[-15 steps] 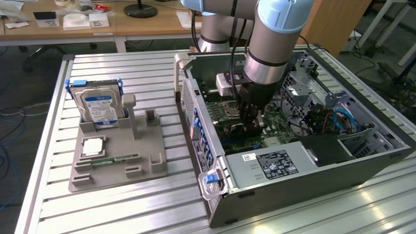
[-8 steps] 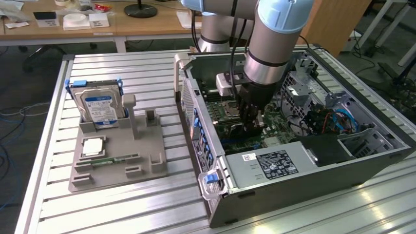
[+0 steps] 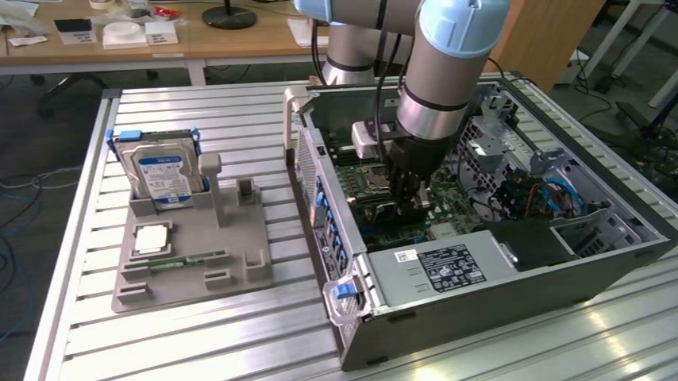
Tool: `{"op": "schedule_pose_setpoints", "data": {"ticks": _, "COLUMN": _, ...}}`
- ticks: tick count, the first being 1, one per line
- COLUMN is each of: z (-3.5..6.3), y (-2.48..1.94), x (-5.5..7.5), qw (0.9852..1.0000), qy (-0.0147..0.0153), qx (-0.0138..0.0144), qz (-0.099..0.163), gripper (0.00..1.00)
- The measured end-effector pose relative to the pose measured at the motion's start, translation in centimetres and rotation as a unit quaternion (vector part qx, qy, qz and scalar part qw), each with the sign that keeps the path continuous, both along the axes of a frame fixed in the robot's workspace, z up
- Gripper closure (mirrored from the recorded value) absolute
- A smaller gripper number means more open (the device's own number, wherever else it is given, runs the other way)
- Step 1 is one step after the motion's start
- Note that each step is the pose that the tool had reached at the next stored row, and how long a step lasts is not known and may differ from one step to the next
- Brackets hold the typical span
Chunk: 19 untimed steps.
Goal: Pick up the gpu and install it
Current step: 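Insert the gpu into the slot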
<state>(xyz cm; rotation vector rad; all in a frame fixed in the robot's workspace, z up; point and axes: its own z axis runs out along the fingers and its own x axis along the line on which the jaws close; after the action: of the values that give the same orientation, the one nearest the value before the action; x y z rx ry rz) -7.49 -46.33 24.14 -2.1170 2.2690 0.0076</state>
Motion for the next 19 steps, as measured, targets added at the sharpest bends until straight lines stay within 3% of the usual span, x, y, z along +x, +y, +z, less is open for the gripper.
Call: {"op": "schedule_pose_setpoints", "data": {"ticks": 19, "z": -0.12, "y": 0.01, "x": 0.00, "qw": 1.0000, "qy": -0.0001, "qx": 0.0002, "qz": 0.000, "gripper": 0.73}}
